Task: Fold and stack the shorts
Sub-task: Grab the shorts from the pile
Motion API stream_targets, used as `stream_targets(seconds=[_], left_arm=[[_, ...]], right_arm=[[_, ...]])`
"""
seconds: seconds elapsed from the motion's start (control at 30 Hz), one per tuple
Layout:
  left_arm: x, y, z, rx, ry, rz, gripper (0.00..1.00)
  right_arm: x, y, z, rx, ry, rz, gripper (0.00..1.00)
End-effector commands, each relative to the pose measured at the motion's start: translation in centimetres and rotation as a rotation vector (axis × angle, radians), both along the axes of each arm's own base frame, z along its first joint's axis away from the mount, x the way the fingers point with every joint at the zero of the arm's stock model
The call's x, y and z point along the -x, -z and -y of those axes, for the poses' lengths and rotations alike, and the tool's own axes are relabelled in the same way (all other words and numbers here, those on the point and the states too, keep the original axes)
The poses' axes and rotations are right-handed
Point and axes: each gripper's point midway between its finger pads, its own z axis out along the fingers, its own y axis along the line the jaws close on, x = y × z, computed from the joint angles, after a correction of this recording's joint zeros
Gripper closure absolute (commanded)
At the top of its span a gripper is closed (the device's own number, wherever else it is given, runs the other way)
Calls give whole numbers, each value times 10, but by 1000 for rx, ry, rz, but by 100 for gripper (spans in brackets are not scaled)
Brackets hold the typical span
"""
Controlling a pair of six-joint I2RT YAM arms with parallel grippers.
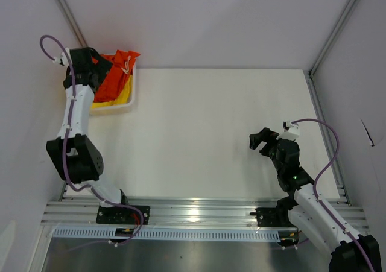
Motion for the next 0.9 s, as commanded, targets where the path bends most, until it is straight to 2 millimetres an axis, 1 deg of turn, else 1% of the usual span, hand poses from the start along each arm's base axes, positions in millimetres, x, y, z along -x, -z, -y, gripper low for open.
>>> stream_targets(seconds=[0.0, 0.03, 0.07, 0.1, 0.13, 0.27, 0.33, 0.43, 0.53, 0.63, 0.7, 0.77, 0.8, 0.87], left_arm=[[-20, 10, -6, 33, -9, -17, 2], [-28, 23, -8, 40, -16, -46, 2], [-31, 30, -10, 47, -22, -58, 3], [-36, 33, -11, 46, -26, -55, 4], [-41, 47, -15, 49, -45, -77, 4], [-55, 59, -24, 54, -83, -73, 6], [-58, 65, -27, 56, -96, -83, 7], [-58, 77, -32, 71, -148, -109, 9], [-53, 87, -42, 67, -216, -128, 9], [-51, 89, -53, 54, -268, -123, 10], [-51, 93, -58, 53, -287, -120, 11], [-56, 94, -62, 57, -289, -101, 15], [-58, 101, -64, 61, -289, -115, 16], [-59, 106, -66, 72, -298, -131, 17]], right_arm=[[-3, -9, 0, -25, 11, 31, 1], [-3, -10, 1, -24, 13, 33, 1], [-3, -11, 0, -28, 11, 35, 1], [-3, -10, 0, -26, 9, 31, 0], [-3, -11, 0, -27, 10, 34, 0], [-2, -10, 0, -31, 7, 33, 0], [-2, -9, -1, -32, 6, 31, 1], [-3, -7, -1, -32, 8, 21, 0], [-4, -7, -2, -36, 5, 17, 1], [-4, -6, -3, -40, 3, 16, 1], [-4, -3, -3, -39, -1, 6, 0], [-5, -4, -4, -42, -4, 9, 0], [-5, -3, -5, -42, -6, 4, 1], [-5, -3, -5, -41, -6, 2, 1]])
